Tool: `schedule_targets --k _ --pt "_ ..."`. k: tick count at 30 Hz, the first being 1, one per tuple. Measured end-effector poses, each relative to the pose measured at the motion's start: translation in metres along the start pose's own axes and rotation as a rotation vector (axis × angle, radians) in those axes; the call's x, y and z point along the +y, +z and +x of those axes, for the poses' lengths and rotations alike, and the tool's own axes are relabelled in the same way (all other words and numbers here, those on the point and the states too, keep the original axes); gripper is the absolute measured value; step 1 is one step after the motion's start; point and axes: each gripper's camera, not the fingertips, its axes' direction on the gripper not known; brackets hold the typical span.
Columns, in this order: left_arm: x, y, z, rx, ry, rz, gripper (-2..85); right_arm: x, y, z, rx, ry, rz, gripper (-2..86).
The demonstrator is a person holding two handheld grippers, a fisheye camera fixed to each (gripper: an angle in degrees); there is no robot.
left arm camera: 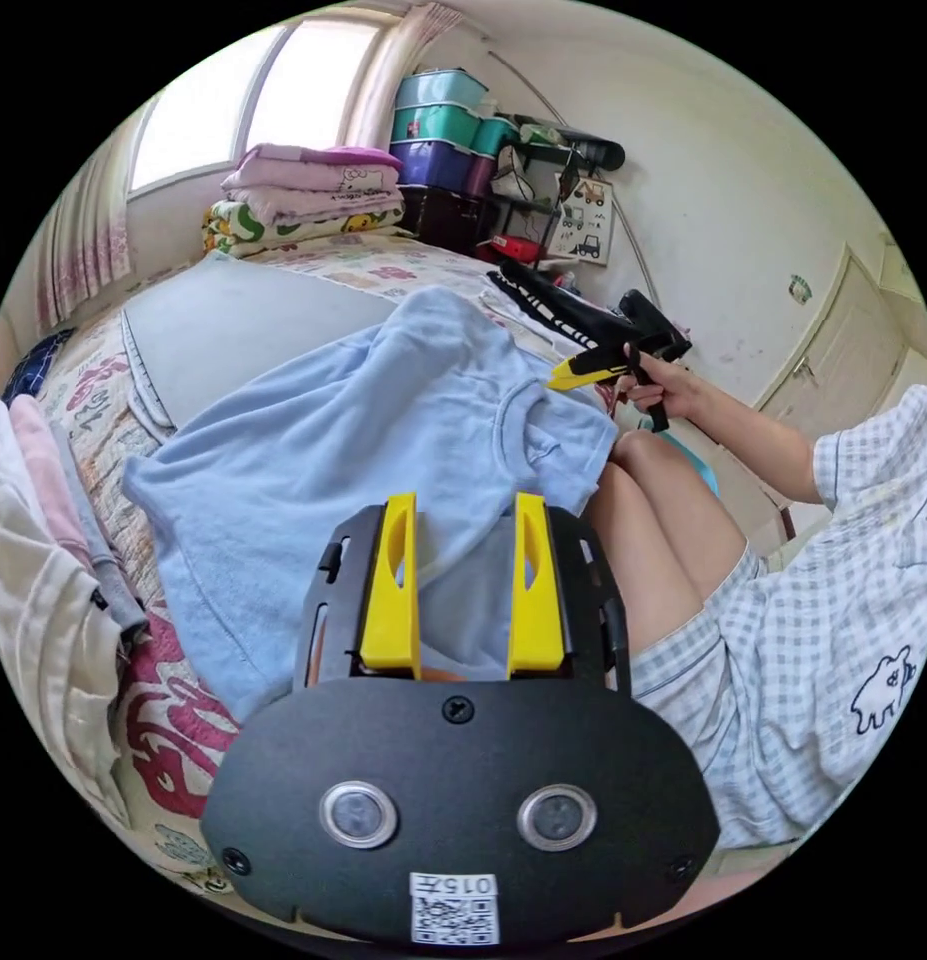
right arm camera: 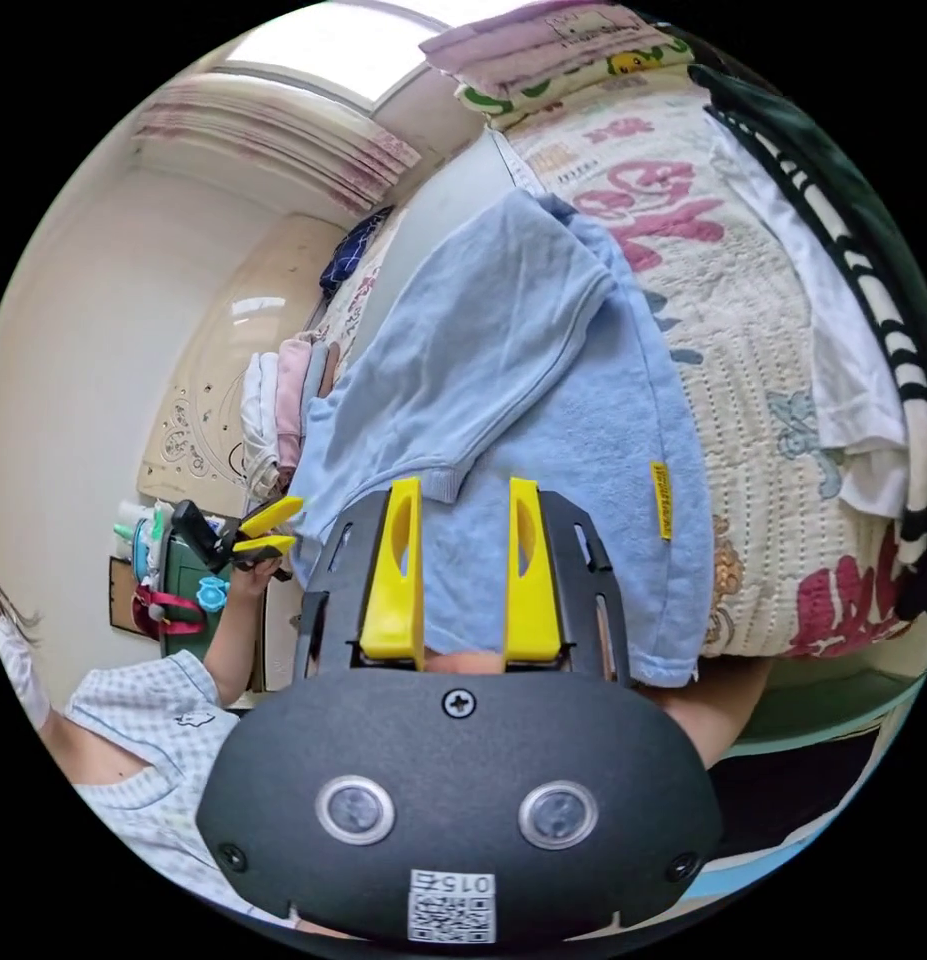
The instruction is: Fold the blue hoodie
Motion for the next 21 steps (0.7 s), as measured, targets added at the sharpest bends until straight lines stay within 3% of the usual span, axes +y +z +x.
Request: schedule_targets --k 9,17,19,21 --pt "-0.055 0.005 -0.032 0.010 0.005 -0.133 2.1 -0.030 0.019 0.033 -0.092 -0.042 -0.151 3.4" --pt "-0.145 -0.068 -0.118 0.055 -0.105 0.023 -0.5 -0.119 -0.014 -0.001 -0.108 -0.140 0.030 0.5" --pt "-0.169 -0.078 -0.120 0.080 -0.044 -0.030 -0.3 -0.155 -0.009 -0.046 0.023 -0.282 0.041 0.3" --pt "-0.166 -0.085 -0.096 0.025 0.048 -0.016 -0.1 -0.157 -0.004 -0.058 0.026 -0.331 0.047 0.2"
